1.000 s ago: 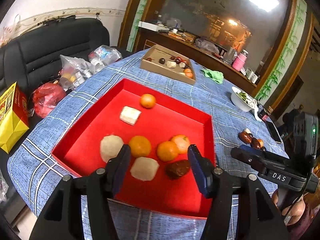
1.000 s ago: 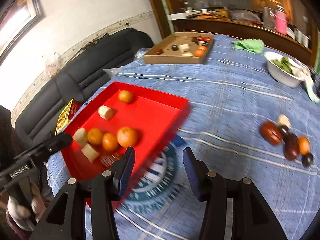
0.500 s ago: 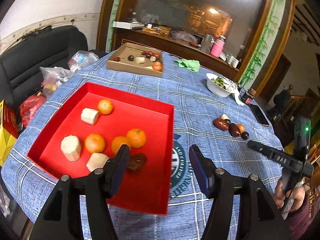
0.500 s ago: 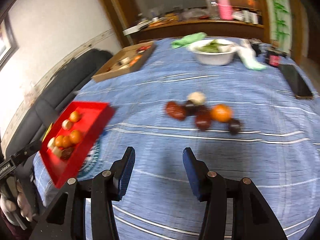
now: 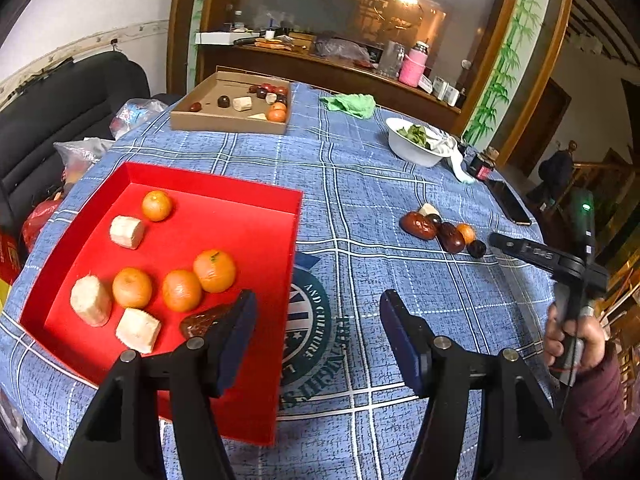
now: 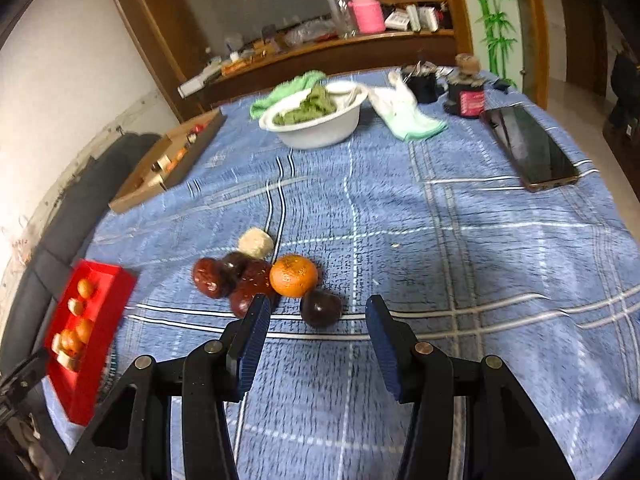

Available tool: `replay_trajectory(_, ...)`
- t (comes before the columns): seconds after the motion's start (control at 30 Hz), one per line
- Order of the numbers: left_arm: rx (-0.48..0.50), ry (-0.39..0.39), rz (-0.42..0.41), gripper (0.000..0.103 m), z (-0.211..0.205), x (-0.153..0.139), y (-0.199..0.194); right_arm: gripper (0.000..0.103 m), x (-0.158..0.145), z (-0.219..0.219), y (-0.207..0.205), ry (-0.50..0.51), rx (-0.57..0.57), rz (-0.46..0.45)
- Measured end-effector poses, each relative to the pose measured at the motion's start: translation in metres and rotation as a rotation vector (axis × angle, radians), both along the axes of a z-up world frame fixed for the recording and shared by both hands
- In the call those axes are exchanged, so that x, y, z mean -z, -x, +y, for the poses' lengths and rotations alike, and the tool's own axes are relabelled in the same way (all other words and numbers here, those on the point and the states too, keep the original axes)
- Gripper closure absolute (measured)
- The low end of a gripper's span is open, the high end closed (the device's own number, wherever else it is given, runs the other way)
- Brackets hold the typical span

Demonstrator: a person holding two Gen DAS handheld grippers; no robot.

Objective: Organize fruits
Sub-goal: 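Grasp a dark round date with the right gripper while the left returns to the pile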

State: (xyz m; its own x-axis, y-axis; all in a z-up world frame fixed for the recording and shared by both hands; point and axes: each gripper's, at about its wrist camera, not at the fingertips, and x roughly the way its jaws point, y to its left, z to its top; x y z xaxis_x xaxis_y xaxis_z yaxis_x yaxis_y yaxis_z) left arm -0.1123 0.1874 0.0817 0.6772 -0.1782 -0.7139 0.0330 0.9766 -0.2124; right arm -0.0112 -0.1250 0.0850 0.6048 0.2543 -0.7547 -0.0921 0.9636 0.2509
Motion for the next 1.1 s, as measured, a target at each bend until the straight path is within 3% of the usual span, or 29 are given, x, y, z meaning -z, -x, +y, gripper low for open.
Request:
replay_trajectory(0.17,0.008,0.005,0.016,0.041,-0.008,0.003,-0.014,0.05,0.023,0.008,-0.01,0.057,-0.008,0.037)
replay_trajectory(0.37,0.048,0.03,0.03,0.041,-0.037,0.006,-0.05,0.05,0.026,0.015,-0.013,0.107,-0.027,0.012)
replay_trajectory(0.43,0.066,0.046,0.037,0.041,-0.049,0.007,-0.064,0.069,0.027,0.021,-0.013,0.14,-0.035,0.002)
replay_trajectory(0.5,0.09,0.049,0.046,0.041,-0.064,0.009,-0.078,0.074,0.027,0.025,-0.012,0.166,-0.04,-0.007)
replay_trajectory(0.8,0.099,0.17,0.178,0.041,-0.1,0.049,-0.156,0.074,0.021,0.018,-0.005,0.118,-0.04,-0.015)
replay_trajectory(0.97,0.088,0.112,0.193,0.041,-0.12,0.065,-0.19,0.074,0.017,0.019,-0.004,0.107,-0.049,-0.029)
replay_trajectory(1.0,0.095,0.093,0.194,0.042,-0.123,0.067,-0.193,0.074,0.016,0.019,-0.004,0.106,-0.049,-0.031)
replay_trajectory(1.03,0.109,0.074,0.189,0.051,-0.127,0.067,-0.195,0.074,0.016,0.019,-0.003,0.105,-0.049,-0.032)
replay_trajectory(1.07,0.132,0.066,0.174,0.069,-0.13,0.066,-0.193,0.074,0.016,0.019,-0.003,0.104,-0.048,-0.031)
replay_trajectory(1.1,0.152,0.062,0.165,0.07,-0.131,0.064,-0.19,0.074,0.016,0.018,-0.003,0.102,-0.046,-0.03)
